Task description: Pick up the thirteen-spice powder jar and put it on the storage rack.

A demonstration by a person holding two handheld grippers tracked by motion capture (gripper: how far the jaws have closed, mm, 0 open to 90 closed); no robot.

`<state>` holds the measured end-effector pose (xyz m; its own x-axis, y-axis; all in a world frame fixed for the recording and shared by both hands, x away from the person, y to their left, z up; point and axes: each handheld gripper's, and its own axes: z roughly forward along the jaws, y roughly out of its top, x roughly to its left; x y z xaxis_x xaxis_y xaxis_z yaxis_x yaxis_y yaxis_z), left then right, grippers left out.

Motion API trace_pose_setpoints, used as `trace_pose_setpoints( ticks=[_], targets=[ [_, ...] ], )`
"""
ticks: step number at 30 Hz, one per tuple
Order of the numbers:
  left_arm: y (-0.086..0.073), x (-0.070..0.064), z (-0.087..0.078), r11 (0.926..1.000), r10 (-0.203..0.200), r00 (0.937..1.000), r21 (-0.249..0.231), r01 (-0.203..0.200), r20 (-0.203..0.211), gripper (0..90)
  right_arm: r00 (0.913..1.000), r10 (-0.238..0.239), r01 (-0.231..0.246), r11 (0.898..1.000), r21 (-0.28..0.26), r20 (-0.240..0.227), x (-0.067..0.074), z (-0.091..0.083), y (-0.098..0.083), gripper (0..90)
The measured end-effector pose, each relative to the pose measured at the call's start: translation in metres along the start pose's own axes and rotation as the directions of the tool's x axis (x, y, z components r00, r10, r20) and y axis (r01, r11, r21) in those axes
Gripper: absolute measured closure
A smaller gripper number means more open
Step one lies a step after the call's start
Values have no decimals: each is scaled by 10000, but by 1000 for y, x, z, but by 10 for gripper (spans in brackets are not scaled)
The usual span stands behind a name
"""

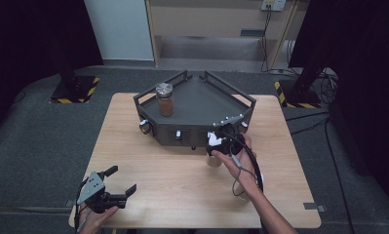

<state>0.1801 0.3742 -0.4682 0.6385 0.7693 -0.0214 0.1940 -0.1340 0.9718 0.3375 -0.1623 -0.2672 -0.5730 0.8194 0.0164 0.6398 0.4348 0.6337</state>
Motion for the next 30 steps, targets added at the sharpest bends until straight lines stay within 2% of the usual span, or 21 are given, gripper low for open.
trace_pose_setpoints(
  ticks=[6, 16, 30],
  targets=[
    [0, 0, 0, 10000, -10, 10000, 21, 10, 8, 11, 9988, -275, 271, 9996, -98, -409, -6, -15, 13, 309],
    [0, 1, 0, 10000, -21, 10000, 36, 21, 18, 11, 9956, -554, 554, 9985, -31, -754, -11, -35, 42, 309],
    [0, 1, 0, 10000, -45, 10000, 44, 45, 40, 11, 9911, -957, 971, 9952, 106, -928, -8, -44, 88, 309]
  ],
)
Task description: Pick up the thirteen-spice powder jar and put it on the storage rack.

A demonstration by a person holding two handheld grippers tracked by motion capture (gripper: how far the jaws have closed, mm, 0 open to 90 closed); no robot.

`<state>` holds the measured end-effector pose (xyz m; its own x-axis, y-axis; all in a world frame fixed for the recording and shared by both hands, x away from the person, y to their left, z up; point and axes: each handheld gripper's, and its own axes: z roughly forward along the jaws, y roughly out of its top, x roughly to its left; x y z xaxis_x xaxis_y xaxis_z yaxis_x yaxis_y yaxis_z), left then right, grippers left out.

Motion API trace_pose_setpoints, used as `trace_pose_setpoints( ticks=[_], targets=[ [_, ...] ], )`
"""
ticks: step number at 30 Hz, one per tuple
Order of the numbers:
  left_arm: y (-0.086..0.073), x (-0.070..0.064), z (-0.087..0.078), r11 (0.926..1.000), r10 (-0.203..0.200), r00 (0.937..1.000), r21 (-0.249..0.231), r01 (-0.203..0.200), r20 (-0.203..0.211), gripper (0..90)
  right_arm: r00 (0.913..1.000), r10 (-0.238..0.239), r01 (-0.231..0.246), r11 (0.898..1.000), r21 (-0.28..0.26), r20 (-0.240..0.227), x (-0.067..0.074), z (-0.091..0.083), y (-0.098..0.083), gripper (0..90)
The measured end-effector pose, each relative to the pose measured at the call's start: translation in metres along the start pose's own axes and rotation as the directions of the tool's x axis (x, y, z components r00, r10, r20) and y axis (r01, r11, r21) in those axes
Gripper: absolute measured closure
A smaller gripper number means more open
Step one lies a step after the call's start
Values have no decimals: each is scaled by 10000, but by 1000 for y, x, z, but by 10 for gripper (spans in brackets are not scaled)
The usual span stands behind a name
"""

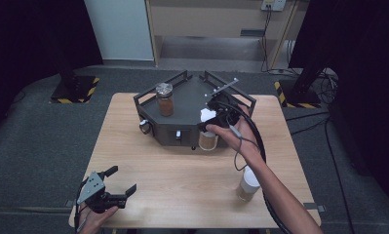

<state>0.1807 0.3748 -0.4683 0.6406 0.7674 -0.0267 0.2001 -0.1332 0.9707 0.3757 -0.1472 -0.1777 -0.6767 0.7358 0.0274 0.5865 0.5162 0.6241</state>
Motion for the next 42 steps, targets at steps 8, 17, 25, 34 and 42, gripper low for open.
trace_pose_setpoints(
  ticks=[8, 17, 25, 34, 42],
  targets=[
    [0, 0, 0, 10000, 8, 10000, 6, -8, 23, 11, 9999, -99, 98, 9999, 60, 73, 1, 2, 26, 309],
    [0, 1, 0, 10000, 4, 10000, 1, -4, 2, 11, 9998, -10, 9, 10000, 68, 174, -5, 10, 55, 309],
    [1, -1, 1, 9998, 175, 9998, 119, -175, -5, 12, 9993, 153, -156, 9998, 99, 328, -13, 19, 74, 309],
    [1, 0, 0, 9999, 121, 9999, 84, -121, 14, 12, 9981, 354, -361, 9992, 146, 498, -19, 32, 92, 309],
    [0, 1, 1, 9999, 101, 9999, 68, -102, 28, 12, 9974, 455, -467, 9987, 192, 564, -23, 46, 100, 309]
  ],
)
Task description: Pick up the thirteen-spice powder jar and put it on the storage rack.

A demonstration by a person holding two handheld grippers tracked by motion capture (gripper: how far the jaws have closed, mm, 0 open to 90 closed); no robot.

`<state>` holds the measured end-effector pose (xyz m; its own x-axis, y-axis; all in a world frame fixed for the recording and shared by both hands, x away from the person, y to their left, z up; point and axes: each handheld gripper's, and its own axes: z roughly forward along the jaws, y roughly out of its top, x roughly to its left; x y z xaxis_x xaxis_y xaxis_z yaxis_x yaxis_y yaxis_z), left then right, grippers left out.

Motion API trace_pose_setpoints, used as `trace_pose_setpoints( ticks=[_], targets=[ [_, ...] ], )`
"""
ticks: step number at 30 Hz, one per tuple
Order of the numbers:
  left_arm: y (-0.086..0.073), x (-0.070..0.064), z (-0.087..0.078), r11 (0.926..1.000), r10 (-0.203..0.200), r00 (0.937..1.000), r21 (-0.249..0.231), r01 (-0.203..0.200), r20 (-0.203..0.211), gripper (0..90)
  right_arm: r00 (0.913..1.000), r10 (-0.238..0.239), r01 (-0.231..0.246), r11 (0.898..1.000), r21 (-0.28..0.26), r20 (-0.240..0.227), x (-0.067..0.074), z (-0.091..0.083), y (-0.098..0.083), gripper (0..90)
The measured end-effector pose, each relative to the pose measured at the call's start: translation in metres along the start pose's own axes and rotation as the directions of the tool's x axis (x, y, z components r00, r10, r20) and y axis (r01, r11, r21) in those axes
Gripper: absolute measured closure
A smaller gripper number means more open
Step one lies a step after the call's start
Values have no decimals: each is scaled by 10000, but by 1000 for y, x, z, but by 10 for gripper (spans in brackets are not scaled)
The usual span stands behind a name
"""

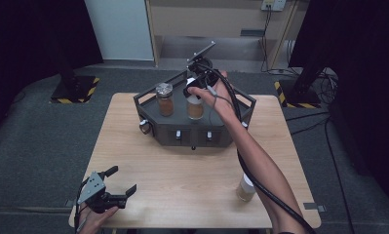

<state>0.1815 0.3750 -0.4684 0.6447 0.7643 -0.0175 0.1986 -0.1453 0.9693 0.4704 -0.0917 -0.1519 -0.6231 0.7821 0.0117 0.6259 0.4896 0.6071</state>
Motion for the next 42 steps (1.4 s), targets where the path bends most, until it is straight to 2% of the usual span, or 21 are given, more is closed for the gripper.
trace_pose_setpoints(
  ticks=[21, 28, 35, 42],
  targets=[
    [-1, 1, 0, 10000, -54, 10000, -52, 54, -3, 12, 9991, 355, -361, 9990, 261, 237, -10, 43, 9, 309],
    [-1, 2, 0, 10000, -71, 10000, -47, 71, -7, 12, 9980, 449, -463, 9984, 320, 436, -11, 48, 11, 309],
    [-1, 2, 0, 10000, -67, 10000, -31, 67, -11, 12, 9975, 571, -579, 9982, 178, 421, -14, 50, 8, 308],
    [-1, 2, 0, 10000, -42, 10000, -35, 42, -4, 12, 9982, 430, -435, 9990, 103, 418, -12, 50, 5, 304]
  ],
)
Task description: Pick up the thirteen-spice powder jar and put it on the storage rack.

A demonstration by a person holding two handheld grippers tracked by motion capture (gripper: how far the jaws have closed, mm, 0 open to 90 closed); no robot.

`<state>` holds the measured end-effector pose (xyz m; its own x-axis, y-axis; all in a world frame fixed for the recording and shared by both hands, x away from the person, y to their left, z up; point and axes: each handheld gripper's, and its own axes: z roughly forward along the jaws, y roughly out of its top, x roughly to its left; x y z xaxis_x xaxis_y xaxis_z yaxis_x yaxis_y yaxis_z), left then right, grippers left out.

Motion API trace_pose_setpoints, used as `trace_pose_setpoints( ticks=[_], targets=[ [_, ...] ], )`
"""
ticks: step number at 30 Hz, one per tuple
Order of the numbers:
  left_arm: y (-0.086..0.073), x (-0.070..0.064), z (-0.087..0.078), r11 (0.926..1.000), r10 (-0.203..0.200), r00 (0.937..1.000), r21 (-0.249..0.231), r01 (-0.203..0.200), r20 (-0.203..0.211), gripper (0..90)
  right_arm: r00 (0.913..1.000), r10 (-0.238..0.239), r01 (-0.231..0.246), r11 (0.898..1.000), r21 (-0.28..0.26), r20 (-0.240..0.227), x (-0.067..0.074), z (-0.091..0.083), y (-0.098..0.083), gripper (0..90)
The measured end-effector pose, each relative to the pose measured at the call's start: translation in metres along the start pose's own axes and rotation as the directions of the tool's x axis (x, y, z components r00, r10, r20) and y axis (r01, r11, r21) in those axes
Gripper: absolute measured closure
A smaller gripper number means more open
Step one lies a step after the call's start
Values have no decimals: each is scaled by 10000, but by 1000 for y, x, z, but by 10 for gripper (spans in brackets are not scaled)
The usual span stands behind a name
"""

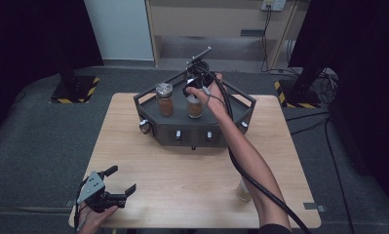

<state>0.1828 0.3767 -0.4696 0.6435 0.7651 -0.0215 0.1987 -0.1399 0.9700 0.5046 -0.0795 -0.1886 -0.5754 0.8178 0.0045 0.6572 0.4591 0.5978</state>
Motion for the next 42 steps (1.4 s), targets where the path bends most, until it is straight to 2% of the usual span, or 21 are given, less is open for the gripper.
trace_pose_setpoints(
  ticks=[3, 6, 9, 13, 16, 21, 27, 34, 38, 42],
  targets=[
    [0, 0, 0, 10000, 7, 10000, 10, -7, -1, 12, 10000, -7, 7, 10000, -69, 10, 1, -1, -2, 300],
    [0, 0, 0, 10000, 4, 10000, 2, -4, 0, 12, 10000, 15, -13, 9997, -234, 88, 1, -4, -4, 249],
    [0, 0, 0, 10000, 22, 10000, 25, -22, 2, 12, 9999, 94, -87, 9982, -600, 119, 0, -14, -10, 195],
    [0, 0, 1, 10000, 28, 10000, 26, -28, 35, 13, 9999, -75, 82, 9940, -1092, 70, -1, -31, -18, 135],
    [0, 0, 1, 10000, 31, 10000, 26, -31, 44, 12, 9999, -133, 118, 9876, -1564, -89, -4, -45, -28, 116],
    [1, 0, 2, 10000, 61, 10000, 56, -61, 68, 12, 9981, -497, 398, 9718, -2324, -367, -7, -72, -47, 82],
    [1, 0, 2, 9999, 81, 9999, 80, -82, 97, 12, 9943, -881, 672, 9547, -2899, -597, -12, -99, -71, 62],
    [2, 0, 3, 9999, 82, 9999, 134, -84, 128, 12, 9911, -1167, 891, 9385, -3335, -636, -17, -121, -105, 58],
    [2, 0, 3, 9999, 79, 9999, 130, -81, 128, 12, 9889, -1361, 1048, 9241, -3675, -603, -22, -133, -132, 57],
    [2, -1, 3, 9999, 79, 9999, 135, -80, 127, 12, 9885, -1363, 1008, 9166, -3869, -655, -28, -141, -156, 54]
  ],
)
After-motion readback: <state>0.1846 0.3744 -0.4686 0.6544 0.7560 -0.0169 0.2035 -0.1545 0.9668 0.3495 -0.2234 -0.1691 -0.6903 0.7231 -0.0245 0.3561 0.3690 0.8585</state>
